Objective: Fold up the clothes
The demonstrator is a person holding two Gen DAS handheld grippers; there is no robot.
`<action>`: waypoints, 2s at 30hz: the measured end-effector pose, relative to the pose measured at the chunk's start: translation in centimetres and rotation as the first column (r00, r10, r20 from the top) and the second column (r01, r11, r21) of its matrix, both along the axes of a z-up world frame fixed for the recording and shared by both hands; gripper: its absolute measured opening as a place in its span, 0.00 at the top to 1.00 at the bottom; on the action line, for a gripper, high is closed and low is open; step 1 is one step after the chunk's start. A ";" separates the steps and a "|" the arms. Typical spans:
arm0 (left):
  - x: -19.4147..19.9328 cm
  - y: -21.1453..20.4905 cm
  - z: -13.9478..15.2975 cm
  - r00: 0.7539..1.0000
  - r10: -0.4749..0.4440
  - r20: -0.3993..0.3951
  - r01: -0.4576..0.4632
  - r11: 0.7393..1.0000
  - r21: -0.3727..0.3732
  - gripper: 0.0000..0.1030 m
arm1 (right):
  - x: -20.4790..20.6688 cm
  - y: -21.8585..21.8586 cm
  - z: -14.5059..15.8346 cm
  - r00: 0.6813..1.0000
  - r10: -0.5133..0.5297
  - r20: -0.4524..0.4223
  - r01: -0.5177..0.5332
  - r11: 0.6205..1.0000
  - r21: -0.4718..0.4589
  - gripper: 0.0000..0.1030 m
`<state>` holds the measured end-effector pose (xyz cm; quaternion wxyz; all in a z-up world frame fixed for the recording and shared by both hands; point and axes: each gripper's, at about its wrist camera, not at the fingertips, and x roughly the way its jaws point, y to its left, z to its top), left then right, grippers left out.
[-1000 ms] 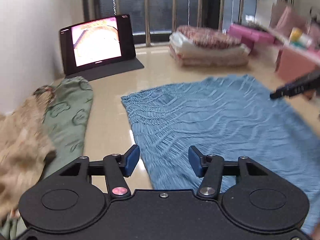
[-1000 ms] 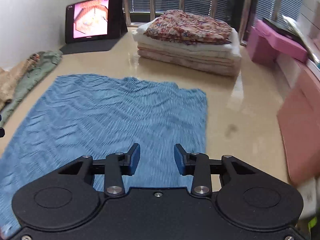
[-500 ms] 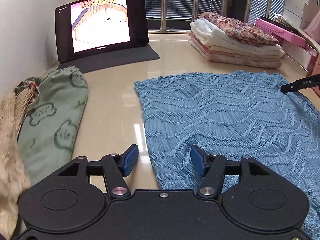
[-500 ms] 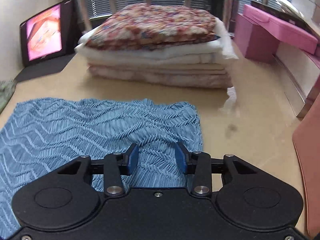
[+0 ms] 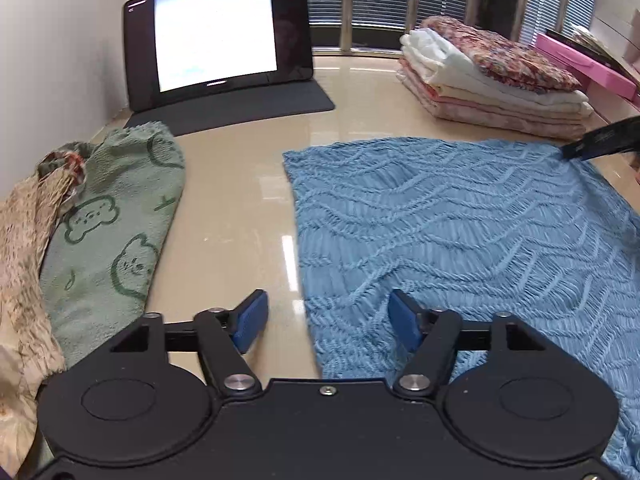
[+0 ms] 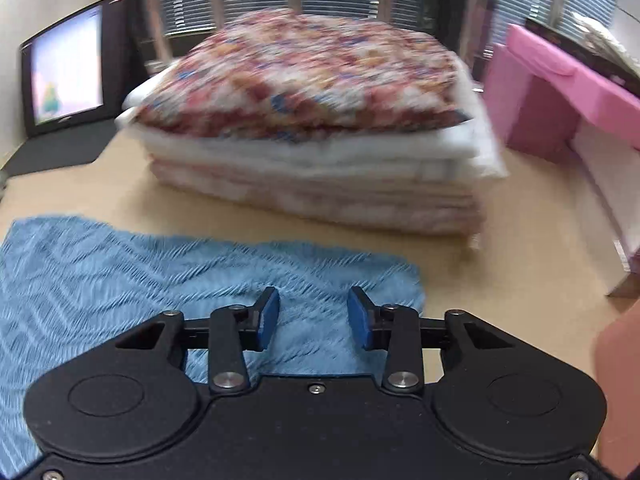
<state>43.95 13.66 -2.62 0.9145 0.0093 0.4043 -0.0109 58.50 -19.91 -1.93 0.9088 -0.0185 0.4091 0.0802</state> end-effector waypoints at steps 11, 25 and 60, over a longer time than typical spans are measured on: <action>-13.9 0.2 6.3 0.966 0.044 0.253 0.012 0.976 -0.218 0.00 | -28.3 -4.8 11.2 0.927 0.111 0.359 -0.166 0.978 0.126 0.02; -27.7 -2.6 1.4 0.977 -0.070 0.203 0.084 0.995 -0.061 0.00 | -46.1 -4.5 4.2 0.965 -0.101 0.242 0.034 0.963 0.268 0.01; -35.0 -5.0 1.1 0.967 0.017 0.255 0.022 0.988 -0.150 0.00 | -48.4 2.0 0.5 0.978 0.002 0.211 -0.050 0.974 0.221 0.01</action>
